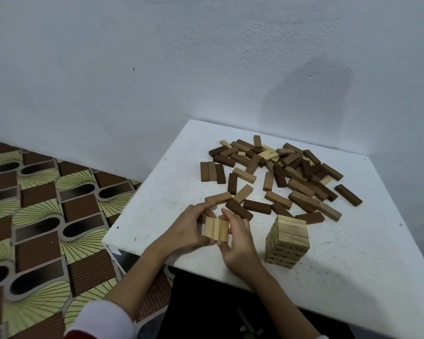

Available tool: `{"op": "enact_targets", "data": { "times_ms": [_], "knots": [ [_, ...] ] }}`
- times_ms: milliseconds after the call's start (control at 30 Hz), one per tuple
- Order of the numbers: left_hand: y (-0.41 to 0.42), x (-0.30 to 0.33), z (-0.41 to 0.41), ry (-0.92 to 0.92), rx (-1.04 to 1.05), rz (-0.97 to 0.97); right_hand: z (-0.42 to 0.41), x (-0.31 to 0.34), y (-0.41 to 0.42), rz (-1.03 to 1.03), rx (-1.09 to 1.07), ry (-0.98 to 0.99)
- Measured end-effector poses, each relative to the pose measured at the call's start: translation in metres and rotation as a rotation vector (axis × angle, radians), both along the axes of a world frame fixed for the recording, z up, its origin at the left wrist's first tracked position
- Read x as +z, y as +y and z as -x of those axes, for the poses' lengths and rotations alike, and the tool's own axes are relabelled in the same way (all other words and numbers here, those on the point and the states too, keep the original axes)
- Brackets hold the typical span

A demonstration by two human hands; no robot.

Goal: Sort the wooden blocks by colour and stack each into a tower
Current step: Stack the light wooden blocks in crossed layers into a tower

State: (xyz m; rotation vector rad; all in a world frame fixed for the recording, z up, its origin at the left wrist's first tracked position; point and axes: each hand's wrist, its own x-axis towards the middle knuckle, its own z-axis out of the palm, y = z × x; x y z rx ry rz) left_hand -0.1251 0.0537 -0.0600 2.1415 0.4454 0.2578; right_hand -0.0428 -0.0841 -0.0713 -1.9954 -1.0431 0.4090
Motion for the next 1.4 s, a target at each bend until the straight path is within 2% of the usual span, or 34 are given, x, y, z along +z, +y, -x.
{"op": "enact_targets", "data": {
  "times_ms": [100, 267, 400, 733, 1400],
  "knots": [
    [-0.003, 0.019, 0.004, -0.064, -0.004, -0.036, 0.009, 0.015, 0.000, -0.040, -0.017, -0.046],
    [-0.012, 0.067, 0.005, -0.169, 0.008, -0.094, 0.008, 0.067, -0.014, -0.134, 0.011, -0.229],
    [-0.035, 0.092, -0.006, -0.263, -0.058, -0.066, -0.009, 0.100, -0.045, -0.155, 0.012, -0.254],
    [-0.089, 0.077, -0.057, -0.155, -0.212, -0.087, -0.057, 0.104, -0.112, 0.045, -0.066, -0.230],
    [-0.092, 0.057, -0.064, -0.102, -0.236, -0.102, -0.066, 0.089, -0.125, 0.038, 0.010, -0.188]
  ]
}}
